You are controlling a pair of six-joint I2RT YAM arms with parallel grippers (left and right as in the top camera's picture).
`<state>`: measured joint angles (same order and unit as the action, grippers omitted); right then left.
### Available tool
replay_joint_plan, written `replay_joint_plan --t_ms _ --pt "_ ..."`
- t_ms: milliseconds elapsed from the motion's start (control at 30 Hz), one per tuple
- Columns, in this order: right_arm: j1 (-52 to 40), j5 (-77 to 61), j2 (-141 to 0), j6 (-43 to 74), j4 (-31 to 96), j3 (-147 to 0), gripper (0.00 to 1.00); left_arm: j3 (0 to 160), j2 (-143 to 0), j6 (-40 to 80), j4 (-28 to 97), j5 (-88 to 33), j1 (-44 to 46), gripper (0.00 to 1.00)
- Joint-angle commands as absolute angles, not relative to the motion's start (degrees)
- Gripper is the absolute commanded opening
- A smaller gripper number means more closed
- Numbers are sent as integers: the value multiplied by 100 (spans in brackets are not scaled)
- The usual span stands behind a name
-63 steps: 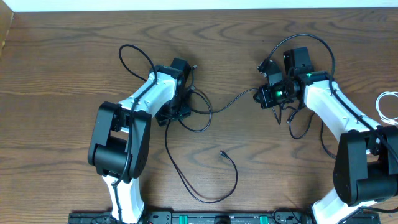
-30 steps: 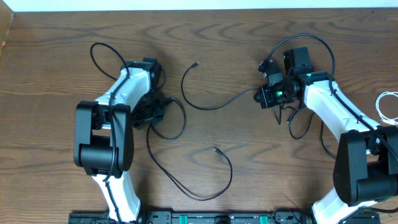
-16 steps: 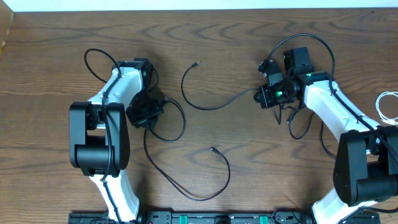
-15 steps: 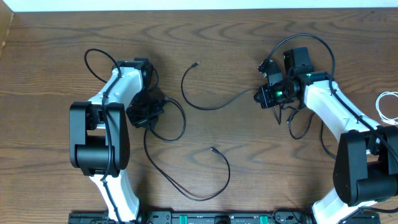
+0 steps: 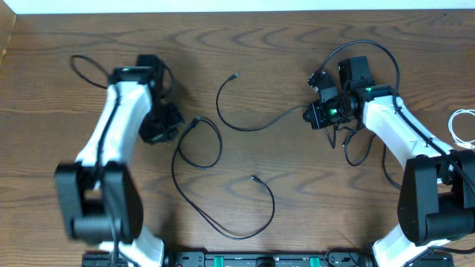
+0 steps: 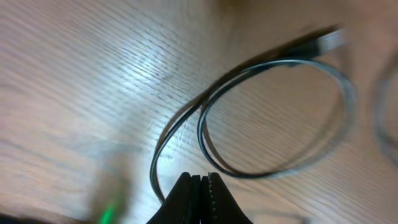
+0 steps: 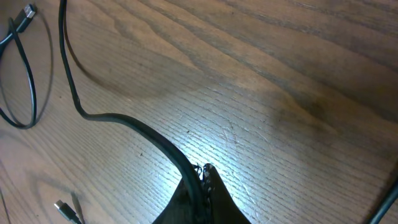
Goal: Untangle cables
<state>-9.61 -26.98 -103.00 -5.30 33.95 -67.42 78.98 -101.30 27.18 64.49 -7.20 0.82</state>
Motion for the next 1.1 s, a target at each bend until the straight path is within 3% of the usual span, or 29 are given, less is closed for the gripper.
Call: replay_joint_plan --t_ms 0,133,233,467,800,933,1033,1067 --pt "-985 -2692 -10232 -628 3385 -6729 1 8016 -9507 2834 6469 -709 12 8" --pt "-985 -2692 -10232 -628 3385 -6729 2 8014 -9188 2882 6471 -711 78 17" --pt "-985 -2692 -10232 -628 3385 -6729 5 8003 -9179 2958 6460 -709 220 36" --pt "-989 -2694 -10232 -626 3385 -6729 6 7664 -9255 3356 5983 -709 694 61" --pt "-989 -2692 -10232 -628 3387 -6729 8 7590 -9769 3483 5518 -685 1472 65" --pt "-989 -2545 -10232 -626 3387 -6729 27 7590 -10040 3481 5516 -685 1557 66" --pt "-989 -2276 -10232 -561 3395 -6729 25 7590 -10127 3481 5516 -685 1555 66" --pt "-989 -2163 -10232 -489 3393 -6729 17 7590 -10149 3483 5513 -685 1557 66"
